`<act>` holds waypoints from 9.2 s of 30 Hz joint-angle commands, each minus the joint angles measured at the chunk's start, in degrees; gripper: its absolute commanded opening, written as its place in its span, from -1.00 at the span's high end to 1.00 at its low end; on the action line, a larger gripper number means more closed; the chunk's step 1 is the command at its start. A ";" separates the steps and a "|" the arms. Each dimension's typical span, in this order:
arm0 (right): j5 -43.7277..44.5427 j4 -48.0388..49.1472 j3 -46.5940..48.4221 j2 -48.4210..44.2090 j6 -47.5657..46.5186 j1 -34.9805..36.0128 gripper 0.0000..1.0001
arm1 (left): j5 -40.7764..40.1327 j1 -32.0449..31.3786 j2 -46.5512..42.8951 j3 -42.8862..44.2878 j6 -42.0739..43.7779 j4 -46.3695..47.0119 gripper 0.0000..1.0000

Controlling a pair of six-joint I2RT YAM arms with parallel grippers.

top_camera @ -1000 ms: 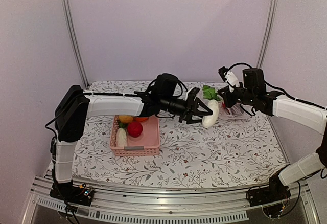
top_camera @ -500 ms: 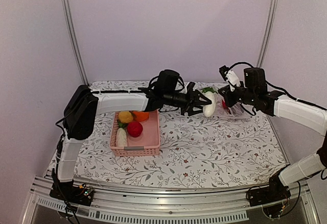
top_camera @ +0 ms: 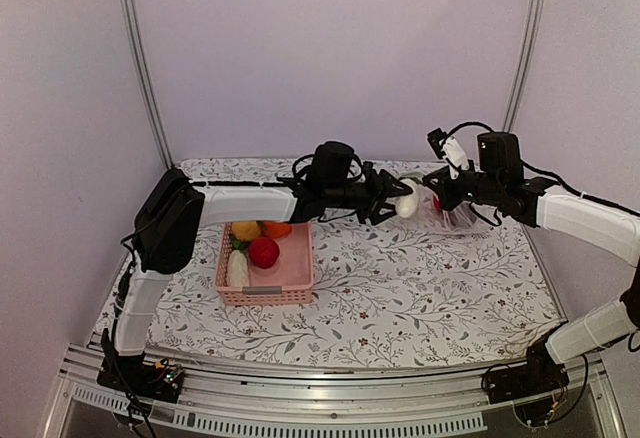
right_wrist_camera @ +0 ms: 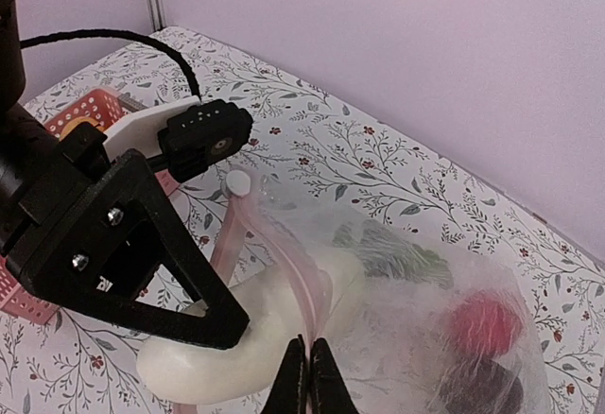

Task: Place the food in the zip-top bag and seal the zipper
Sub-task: Place the fake vegetable in the zipper food storage bag, then pick up the fake vegetable from the bin, then place the fake vegetable in the zipper food storage bag, then pick up the fake fruit from the bin.

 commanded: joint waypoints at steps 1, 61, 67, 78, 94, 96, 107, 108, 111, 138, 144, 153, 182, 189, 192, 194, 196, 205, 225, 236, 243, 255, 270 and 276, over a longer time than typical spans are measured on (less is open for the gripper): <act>-0.83 -0.76 -0.03 -0.49 0.83 0.08 1.00 | -1.86 -0.28 0.52 2.00 -2.06 4.01 -0.46; 6.11 0.92 -0.47 0.86 -1.82 -0.01 1.00 | -52.74 -2.19 -42.30 -42.46 25.30 -54.36 -0.68; 6.00 0.93 -0.47 0.86 -1.81 -0.01 1.00 | -54.55 -2.19 -39.41 -41.89 23.04 -57.16 -0.57; 6.20 0.92 -0.47 0.81 -1.83 -0.01 1.00 | -53.29 -2.11 -32.35 -38.61 23.37 -59.37 -0.47; 6.29 0.83 -0.47 0.24 -1.92 -0.01 1.00 | -53.31 1.15 -27.89 -36.77 25.71 -58.72 -0.38; 6.37 0.74 -0.47 0.24 -1.92 -0.01 1.00 | -53.39 1.53 -27.41 -36.44 26.25 -58.31 -0.37; 6.24 0.67 -0.47 0.46 -1.84 0.03 1.00 | -53.06 2.63 -25.40 -33.96 28.78 -58.49 -0.03; 6.28 0.68 -0.47 0.49 -1.83 0.00 1.00 | -53.35 2.63 -25.77 -33.68 28.72 -59.16 -0.01; 6.37 0.70 -0.47 0.43 -1.91 0.00 1.00 | -54.73 2.69 -27.95 -32.68 28.97 -61.96 0.00; 6.49 0.93 -0.55 -0.24 -2.27 -0.01 1.00 | -25.01 -1.40 -31.57 -12.98 41.60 -40.11 0.28; 6.80 1.00 -0.64 -0.21 -2.35 0.00 1.00 | -14.85 -3.38 -22.65 -4.30 39.98 -36.80 0.31; 7.00 1.18 -0.69 -0.37 -2.51 -0.01 1.00 | -3.84 -5.56 -11.69 4.96 35.27 -33.63 0.34; -0.30 0.74 -1.47 -3.10 -2.42 -0.01 1.00 | -0.67 -0.22 10.53 24.83 10.66 -18.48 0.29; -0.86 0.65 -1.28 -2.91 -1.91 -0.01 1.00 | -1.94 -0.17 13.47 28.44 7.23 -16.35 0.10; -1.76 0.24 -0.85 -3.21 -0.82 0.03 1.00 | -3.65 -0.25 12.61 28.29 7.21 -17.28 -0.20; -1.86 0.05 -0.61 -3.31 -0.19 -0.01 1.00 | -4.22 -0.47 11.78 28.02 7.71 -17.60 -0.45; -1.44 0.05 -0.56 -3.21 -0.01 0.00 1.00 | -4.39 -0.65 10.59 26.76 8.06 -17.35 -0.88; 0.48 0.21 -0.38 -2.83 0.27 0.01 1.00 | -7.06 -3.20 0.19 16.41 12.67 -15.05 -0.99; 2.88 1.32 -0.99 -2.70 -1.35 -0.27 1.00 | -61.36 -10.52 -37.76 -16.15 46.03 -34.32 -0.99; 2.16 1.18 -0.99 -1.37 -1.35 -0.23 1.00 | -67.82 -10.57 -48.92 -28.04 51.31 -43.38 -0.99; 2.07 1.02 -0.91 -1.25 -1.22 -0.27 1.00 | -80.68 -6.23 -56.88 -37.12 33.11 -52.49 -0.99; 1.69 0.96 -0.91 -0.38 -1.56 -0.27 1.00 | -53.72 5.46 -62.06 -49.55 42.23 -41.30 -0.84; 1.74 0.80 -0.99 -0.27 -2.31 -0.27 1.00 | -42.71 6.17 -47.31 -44.20 41.95 -41.56 -0.70; 2.23 0.82 -0.99 -0.55 -2.58 -0.27 1.00 | -39.98 7.42 -41.63 -41.42 42.33 -41.83 -0.78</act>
